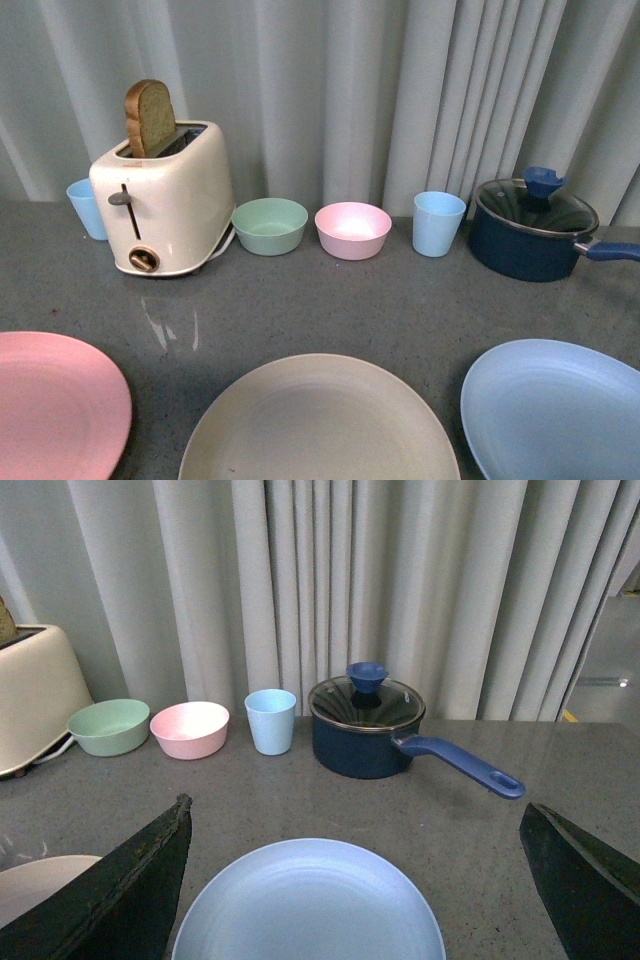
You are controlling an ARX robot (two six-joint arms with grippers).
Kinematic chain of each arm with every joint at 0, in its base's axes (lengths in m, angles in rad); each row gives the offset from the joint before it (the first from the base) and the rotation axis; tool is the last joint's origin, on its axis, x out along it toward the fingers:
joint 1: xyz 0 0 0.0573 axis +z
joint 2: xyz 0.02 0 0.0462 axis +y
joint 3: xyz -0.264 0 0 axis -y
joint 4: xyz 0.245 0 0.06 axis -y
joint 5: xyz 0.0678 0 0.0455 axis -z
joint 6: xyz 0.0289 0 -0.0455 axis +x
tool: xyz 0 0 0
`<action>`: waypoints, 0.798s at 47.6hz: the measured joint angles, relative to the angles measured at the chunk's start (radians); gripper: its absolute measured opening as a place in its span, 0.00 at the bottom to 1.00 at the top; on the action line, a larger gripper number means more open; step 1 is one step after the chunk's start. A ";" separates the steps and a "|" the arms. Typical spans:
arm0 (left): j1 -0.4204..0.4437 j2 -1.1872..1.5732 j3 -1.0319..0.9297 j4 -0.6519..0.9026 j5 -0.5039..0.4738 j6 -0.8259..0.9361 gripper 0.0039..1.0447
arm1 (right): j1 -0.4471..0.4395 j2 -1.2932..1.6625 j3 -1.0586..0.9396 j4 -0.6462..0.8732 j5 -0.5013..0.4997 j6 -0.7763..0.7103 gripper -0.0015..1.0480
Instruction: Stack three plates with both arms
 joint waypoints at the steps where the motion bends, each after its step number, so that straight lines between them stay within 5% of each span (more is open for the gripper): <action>1: 0.010 -0.007 0.015 -0.013 0.005 -0.004 0.03 | 0.000 0.000 0.000 0.000 0.000 0.000 0.93; 10: 0.055 -0.083 0.100 -0.111 0.078 -0.046 0.03 | 0.000 0.000 0.000 0.000 0.000 0.000 0.93; 18: -0.002 -0.162 0.068 -0.129 0.129 -0.092 0.03 | 0.000 0.000 0.000 0.000 0.000 0.000 0.93; 27: -0.208 -0.262 -0.070 -0.041 0.132 -0.205 0.03 | 0.000 0.000 0.000 0.000 0.000 0.000 0.93; 38: -0.576 -0.289 -0.187 0.106 0.053 -0.399 0.03 | 0.000 0.000 0.000 0.000 0.000 0.000 0.93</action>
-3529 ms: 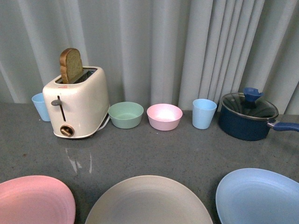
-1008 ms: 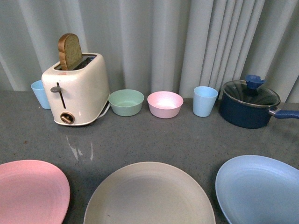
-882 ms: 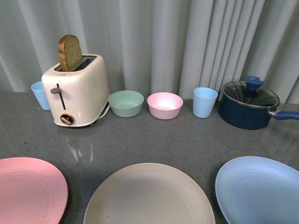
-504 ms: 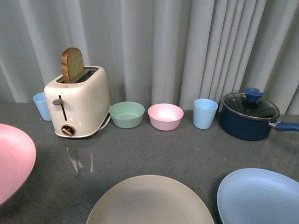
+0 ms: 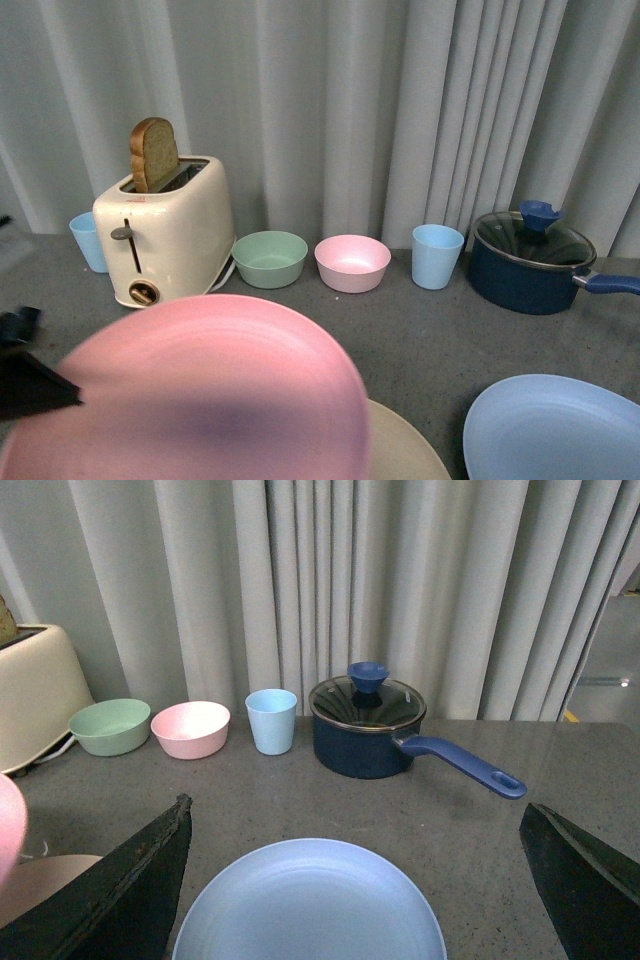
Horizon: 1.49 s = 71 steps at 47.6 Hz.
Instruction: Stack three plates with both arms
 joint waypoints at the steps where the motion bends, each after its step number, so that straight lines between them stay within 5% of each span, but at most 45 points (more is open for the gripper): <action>1: -0.031 0.004 -0.004 0.006 -0.011 -0.006 0.03 | 0.000 0.000 0.000 0.000 0.000 0.000 0.93; 9: -0.188 0.053 -0.014 0.056 -0.064 -0.068 0.03 | 0.000 0.000 0.000 0.000 0.000 0.000 0.93; 18: -0.261 0.107 -0.014 0.094 -0.122 -0.121 0.03 | 0.000 0.000 0.000 0.000 0.000 0.000 0.93; 49: -0.314 0.196 0.060 0.111 -0.179 -0.190 0.03 | 0.000 0.000 0.000 0.000 0.000 0.000 0.93; 63: -0.252 0.179 0.058 0.129 -0.193 -0.163 0.50 | 0.000 0.000 0.000 0.000 0.000 0.000 0.93; 71: -0.156 0.044 -0.011 0.289 -0.195 -0.190 0.74 | 0.000 0.000 0.000 0.000 0.000 0.000 0.93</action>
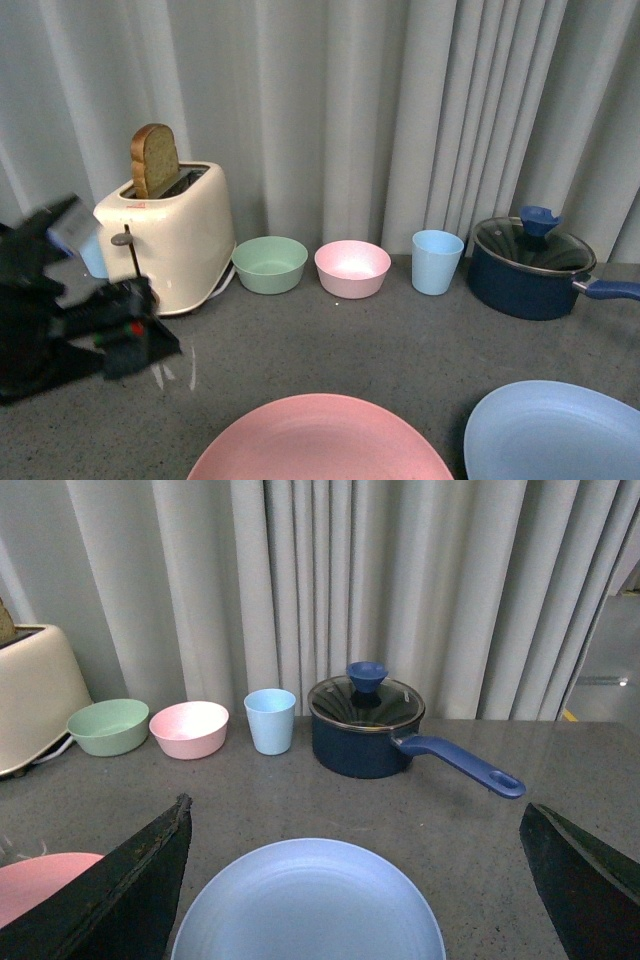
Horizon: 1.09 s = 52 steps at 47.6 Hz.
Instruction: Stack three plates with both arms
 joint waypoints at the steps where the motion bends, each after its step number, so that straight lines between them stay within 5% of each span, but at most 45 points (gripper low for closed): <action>1: 0.012 -0.029 -0.018 0.034 -0.002 -0.004 0.77 | 0.000 0.000 0.000 0.000 0.000 0.000 0.93; 7: 0.053 -0.186 -0.090 0.105 -0.008 -0.022 0.95 | 0.000 0.000 0.000 0.000 0.000 0.000 0.93; 17: 0.051 -0.206 -0.103 0.120 -0.020 -0.020 0.93 | 0.000 0.000 0.000 0.000 0.000 0.000 0.93; 23: 0.028 -0.161 -0.277 0.600 -0.285 0.121 0.75 | 0.000 0.000 0.000 0.000 -0.001 0.000 0.93; 29: 0.041 -0.220 -0.397 0.868 -0.330 0.189 0.56 | 0.000 0.000 0.000 0.000 0.000 0.000 0.93; 44: 0.105 -0.399 -0.600 0.910 -0.264 0.225 0.03 | 0.000 0.000 0.000 0.000 0.000 0.000 0.93; 52: 0.108 -0.554 -0.661 0.824 -0.263 0.232 0.03 | 0.000 0.000 0.000 0.000 0.000 0.000 0.93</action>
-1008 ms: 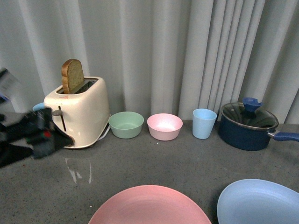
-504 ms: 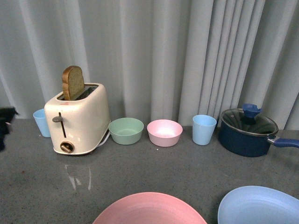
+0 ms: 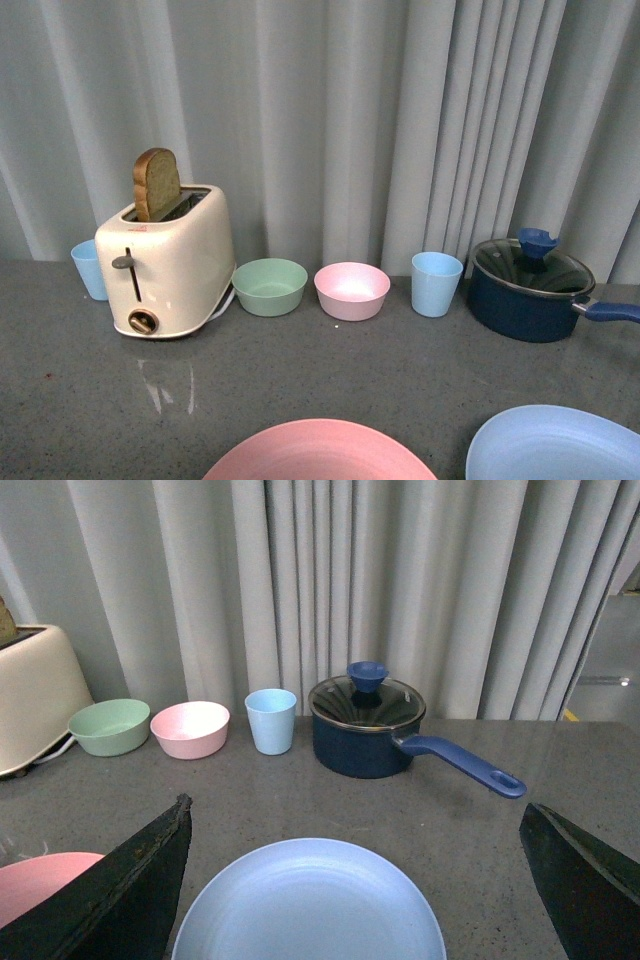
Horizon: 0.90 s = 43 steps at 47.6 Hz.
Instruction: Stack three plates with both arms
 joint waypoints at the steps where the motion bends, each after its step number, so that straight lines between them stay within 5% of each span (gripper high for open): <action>1: 0.000 -0.016 -0.006 -0.011 0.001 0.001 0.03 | 0.000 0.000 0.000 0.000 0.001 0.000 0.93; 43: 0.000 -0.643 -0.069 -0.535 0.000 0.002 0.03 | 0.000 0.000 0.000 0.000 0.000 0.000 0.93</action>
